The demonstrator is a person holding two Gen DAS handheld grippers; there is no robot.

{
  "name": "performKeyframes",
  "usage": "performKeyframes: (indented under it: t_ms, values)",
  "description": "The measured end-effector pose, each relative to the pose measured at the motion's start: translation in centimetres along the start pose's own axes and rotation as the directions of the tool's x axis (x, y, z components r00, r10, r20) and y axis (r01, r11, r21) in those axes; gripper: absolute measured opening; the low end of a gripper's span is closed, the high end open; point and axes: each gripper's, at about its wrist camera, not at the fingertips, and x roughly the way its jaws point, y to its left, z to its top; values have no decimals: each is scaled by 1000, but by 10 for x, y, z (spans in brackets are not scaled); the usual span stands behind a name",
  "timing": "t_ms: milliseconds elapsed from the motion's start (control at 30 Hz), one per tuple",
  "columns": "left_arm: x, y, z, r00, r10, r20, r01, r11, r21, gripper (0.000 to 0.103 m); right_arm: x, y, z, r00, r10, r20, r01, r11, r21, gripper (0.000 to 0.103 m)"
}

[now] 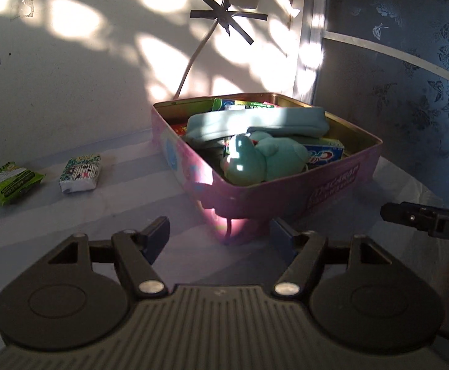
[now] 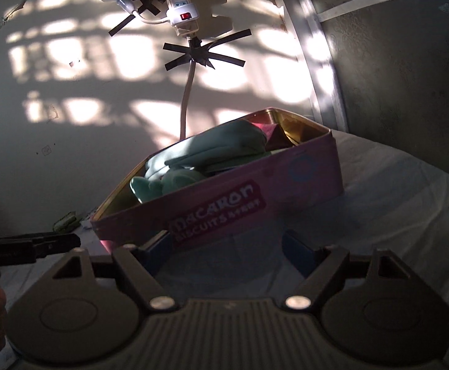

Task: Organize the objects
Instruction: 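Move the right tool back to the green wet-wipes packet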

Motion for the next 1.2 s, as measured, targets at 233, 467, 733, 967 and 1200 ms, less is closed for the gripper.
performKeyframes:
  t_ms: [233, 467, 733, 967, 1200]
  values:
    - [9, 39, -35, 989, 97, -115, -102, 994, -37, 73, 15, 51, -37, 991, -28, -134, 11, 992, -124, 83]
    - [-4, 71, -46, 988, 112, -108, -123, 987, -101, 73, 28, 125, -56, 965, 112, -237, -169, 956, -238, 84]
    - [-15, 108, -49, 979, 160, -124, -176, 976, -126, 73, 43, 178, -63, 945, 166, -283, -255, 914, -315, 81]
    - [-17, 163, -47, 959, 239, -149, -261, 955, -144, 74, 63, 218, -63, 923, 202, -329, -328, 858, -394, 78]
    - [-16, 234, -48, 893, 425, -146, -447, 870, -209, 77, 95, 264, -42, 917, 238, -321, -373, 800, -470, 72]
